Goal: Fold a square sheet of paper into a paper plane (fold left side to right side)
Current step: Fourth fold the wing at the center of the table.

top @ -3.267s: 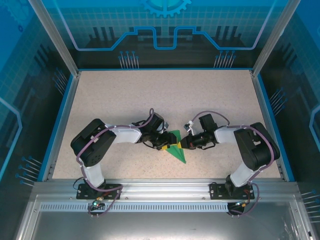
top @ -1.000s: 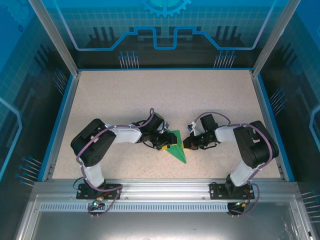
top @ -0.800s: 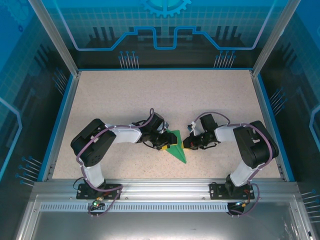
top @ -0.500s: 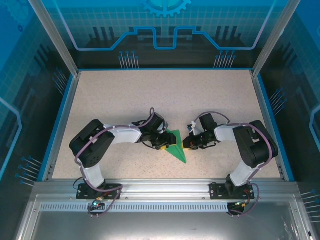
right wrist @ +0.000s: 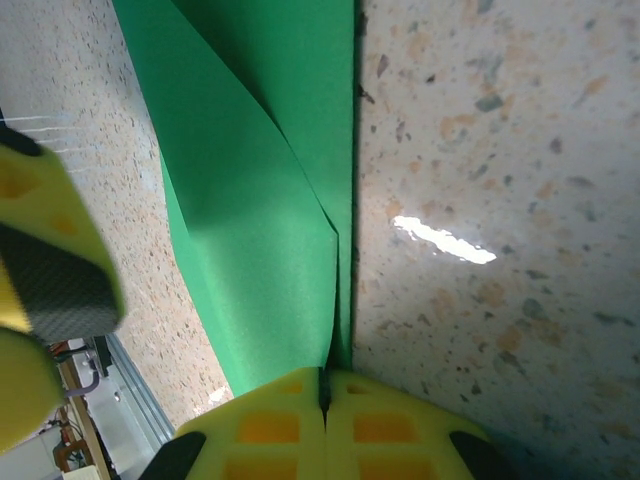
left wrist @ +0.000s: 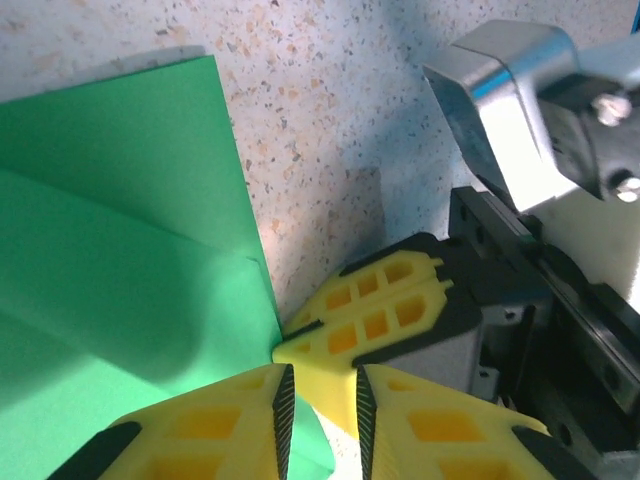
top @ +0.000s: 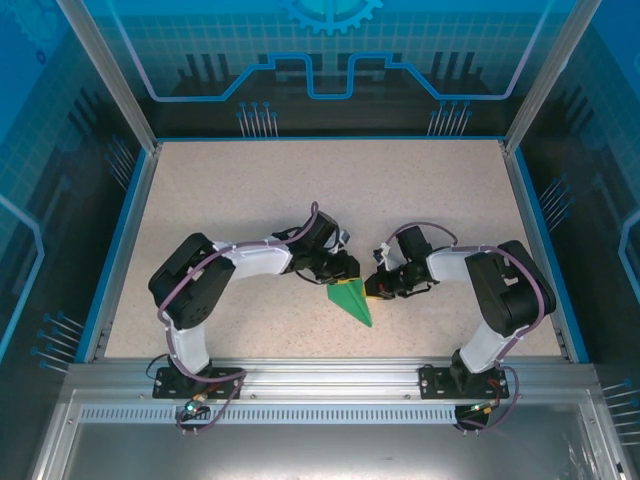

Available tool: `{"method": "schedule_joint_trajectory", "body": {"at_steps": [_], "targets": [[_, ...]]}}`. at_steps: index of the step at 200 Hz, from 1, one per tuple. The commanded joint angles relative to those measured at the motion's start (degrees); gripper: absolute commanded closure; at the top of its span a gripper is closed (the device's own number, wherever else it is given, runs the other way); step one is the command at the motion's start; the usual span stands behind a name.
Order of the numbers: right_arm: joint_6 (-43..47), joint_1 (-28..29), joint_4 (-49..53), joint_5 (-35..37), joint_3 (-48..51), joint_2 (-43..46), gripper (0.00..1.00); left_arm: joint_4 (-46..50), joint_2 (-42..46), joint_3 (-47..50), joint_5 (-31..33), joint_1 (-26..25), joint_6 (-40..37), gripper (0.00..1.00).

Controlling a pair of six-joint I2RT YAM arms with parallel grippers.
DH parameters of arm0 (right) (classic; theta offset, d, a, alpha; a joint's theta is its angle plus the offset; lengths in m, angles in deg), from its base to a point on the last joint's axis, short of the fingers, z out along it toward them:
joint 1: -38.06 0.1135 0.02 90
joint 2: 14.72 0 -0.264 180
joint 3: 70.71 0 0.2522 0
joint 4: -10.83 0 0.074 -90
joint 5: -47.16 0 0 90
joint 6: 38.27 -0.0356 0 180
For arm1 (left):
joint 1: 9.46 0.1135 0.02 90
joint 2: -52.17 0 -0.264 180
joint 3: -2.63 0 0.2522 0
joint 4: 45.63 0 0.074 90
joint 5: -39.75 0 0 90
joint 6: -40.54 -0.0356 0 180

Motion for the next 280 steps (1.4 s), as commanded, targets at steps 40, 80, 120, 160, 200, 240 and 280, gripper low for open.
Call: {"method": "schedule_joint_trajectory", "body": {"at_steps": [40, 80, 120, 160, 200, 240, 280], "targets": [[0.1, 1.4, 5.6, 5.4, 0.7, -1.8, 0.99, 0.9, -3.7, -1.7, -0.8, 0.0, -2.7, 0.75], [0.4, 1.4, 6.9, 6.6, 0.6, -1.6, 0.99, 2.0, -5.2, -1.4, 0.8, 0.1, -3.7, 0.74], [0.7, 1.4, 7.7, 7.3, 0.6, -1.2, 0.99, 1.6, -5.8, 0.8, 2.1, 0.4, -3.6, 0.74], [0.2, 1.4, 5.3, 4.7, 1.4, 0.3, 0.97, 1.0, -6.5, 2.2, 2.2, 0.6, -3.4, 0.74], [-0.7, 0.4, 4.5, 2.9, 1.3, 9.7, 0.77, 1.2, -5.8, 3.5, 2.3, 0.6, -3.3, 0.74], [0.8, -0.3, 9.1, -1.0, 1.1, 18.8, 0.68, 1.4, -5.0, 4.2, 2.9, 0.7, -3.4, 0.74], [-3.2, 5.6, 3.4, -7.2, 2.8, 16.6, 0.7, 1.2, -4.8, 4.3, 2.9, 0.7, -3.3, 0.74]]}}
